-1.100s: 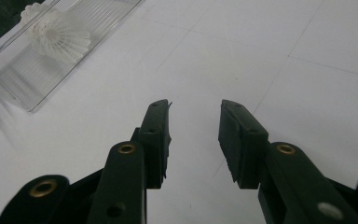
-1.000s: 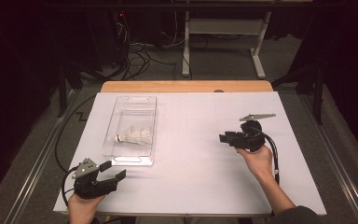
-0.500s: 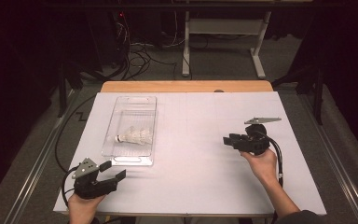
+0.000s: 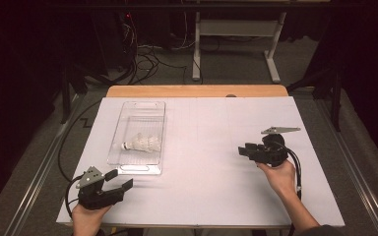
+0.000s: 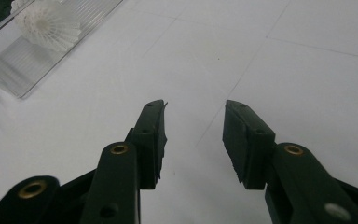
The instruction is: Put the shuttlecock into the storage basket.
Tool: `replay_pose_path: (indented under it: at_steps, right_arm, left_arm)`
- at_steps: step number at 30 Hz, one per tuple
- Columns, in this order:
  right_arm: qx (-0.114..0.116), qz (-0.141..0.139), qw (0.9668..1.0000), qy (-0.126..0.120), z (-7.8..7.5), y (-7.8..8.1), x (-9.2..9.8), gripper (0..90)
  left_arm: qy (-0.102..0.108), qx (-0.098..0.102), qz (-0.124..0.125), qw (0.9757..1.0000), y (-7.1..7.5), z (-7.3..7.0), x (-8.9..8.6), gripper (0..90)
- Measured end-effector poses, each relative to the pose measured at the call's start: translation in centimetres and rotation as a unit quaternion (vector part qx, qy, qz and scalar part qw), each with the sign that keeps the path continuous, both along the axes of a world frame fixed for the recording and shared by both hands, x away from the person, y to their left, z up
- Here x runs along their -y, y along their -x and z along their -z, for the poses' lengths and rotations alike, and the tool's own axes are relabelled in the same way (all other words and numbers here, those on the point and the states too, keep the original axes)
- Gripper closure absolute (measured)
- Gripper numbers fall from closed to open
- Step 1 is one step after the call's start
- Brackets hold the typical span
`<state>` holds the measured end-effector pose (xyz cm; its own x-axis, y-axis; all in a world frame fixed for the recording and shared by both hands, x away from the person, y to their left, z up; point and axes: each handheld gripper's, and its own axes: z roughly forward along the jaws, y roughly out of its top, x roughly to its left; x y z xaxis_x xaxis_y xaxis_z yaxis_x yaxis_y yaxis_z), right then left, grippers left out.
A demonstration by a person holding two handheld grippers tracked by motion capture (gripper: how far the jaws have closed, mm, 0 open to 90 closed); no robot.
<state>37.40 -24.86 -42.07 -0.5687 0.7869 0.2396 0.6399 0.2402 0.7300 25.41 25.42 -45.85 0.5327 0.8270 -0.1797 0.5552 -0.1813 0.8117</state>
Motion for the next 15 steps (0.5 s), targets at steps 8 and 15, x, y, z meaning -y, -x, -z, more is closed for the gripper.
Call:
replay_pose_path:
  at_steps: [8,15]
  right_arm:
    - [0.002,0.005,1.0000,-0.001,0.27,0.50,0.59,57.3]
    - [0.004,0.008,1.0000,-0.002,0.43,1.01,0.93,56.0]
  left_arm:
    - [-0.001,-0.001,0.001,1.0000,-0.01,0.00,0.00,29.8]
    - [-0.002,-0.001,0.001,1.0000,0.00,-0.01,0.03,29.8]
